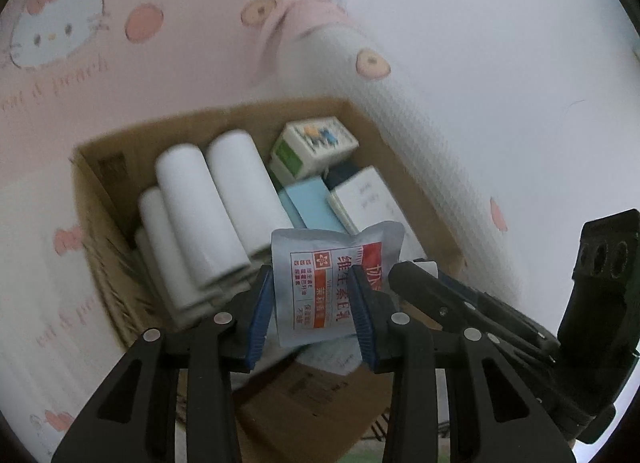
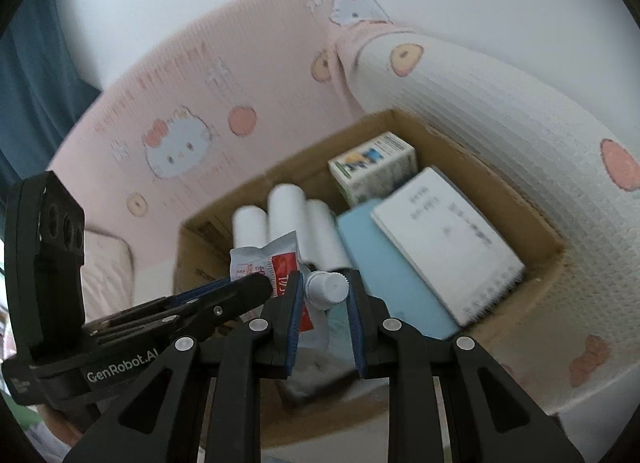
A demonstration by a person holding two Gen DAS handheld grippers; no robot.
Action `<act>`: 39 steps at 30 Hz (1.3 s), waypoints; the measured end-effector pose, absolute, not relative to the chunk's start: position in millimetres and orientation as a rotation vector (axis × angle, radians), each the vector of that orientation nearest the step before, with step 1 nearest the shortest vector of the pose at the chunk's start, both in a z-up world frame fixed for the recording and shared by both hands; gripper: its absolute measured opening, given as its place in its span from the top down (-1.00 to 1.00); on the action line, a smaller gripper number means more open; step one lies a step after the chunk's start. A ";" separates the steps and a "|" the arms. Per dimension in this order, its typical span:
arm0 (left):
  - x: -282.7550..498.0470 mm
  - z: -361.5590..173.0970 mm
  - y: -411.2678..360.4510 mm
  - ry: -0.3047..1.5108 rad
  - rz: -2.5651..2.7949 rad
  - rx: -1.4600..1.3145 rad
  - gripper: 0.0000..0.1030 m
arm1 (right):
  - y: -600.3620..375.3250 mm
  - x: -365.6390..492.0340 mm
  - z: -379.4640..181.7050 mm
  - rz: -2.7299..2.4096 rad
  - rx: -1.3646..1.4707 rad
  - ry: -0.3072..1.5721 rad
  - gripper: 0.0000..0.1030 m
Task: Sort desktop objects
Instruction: 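Lower the pouch into the box beside the white rolls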
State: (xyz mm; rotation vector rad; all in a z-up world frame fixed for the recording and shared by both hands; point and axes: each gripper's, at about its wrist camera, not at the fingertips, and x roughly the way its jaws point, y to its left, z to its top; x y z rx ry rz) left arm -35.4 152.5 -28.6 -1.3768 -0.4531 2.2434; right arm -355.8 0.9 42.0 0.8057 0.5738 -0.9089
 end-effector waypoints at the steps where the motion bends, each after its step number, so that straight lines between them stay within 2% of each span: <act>1: -35.1 -32.1 154.8 -0.462 2.224 -1.393 0.21 | 0.9 -357.5 40.8 -0.911 0.804 0.591 0.64; 13: -35.3 -70.4 170.7 -0.570 2.095 -1.642 0.31 | -9.2 -366.9 11.6 -0.906 0.816 0.762 0.63; 18: -35.7 -74.1 173.1 -0.518 2.140 -1.727 0.54 | -9.6 -357.1 4.8 -0.912 0.783 0.815 0.63; 24: -37.2 -76.9 168.5 -0.577 2.195 -1.837 0.65 | -13.7 -349.1 0.7 -0.887 0.763 0.851 0.64; 29: -40.8 -90.5 167.5 -0.701 2.137 -1.932 0.66 | -20.7 -345.4 -3.3 -0.886 0.733 0.909 0.64; 39: -37.2 -93.6 163.3 -0.683 2.185 -2.020 0.66 | -18.5 -326.5 -7.9 -0.853 0.639 0.969 0.64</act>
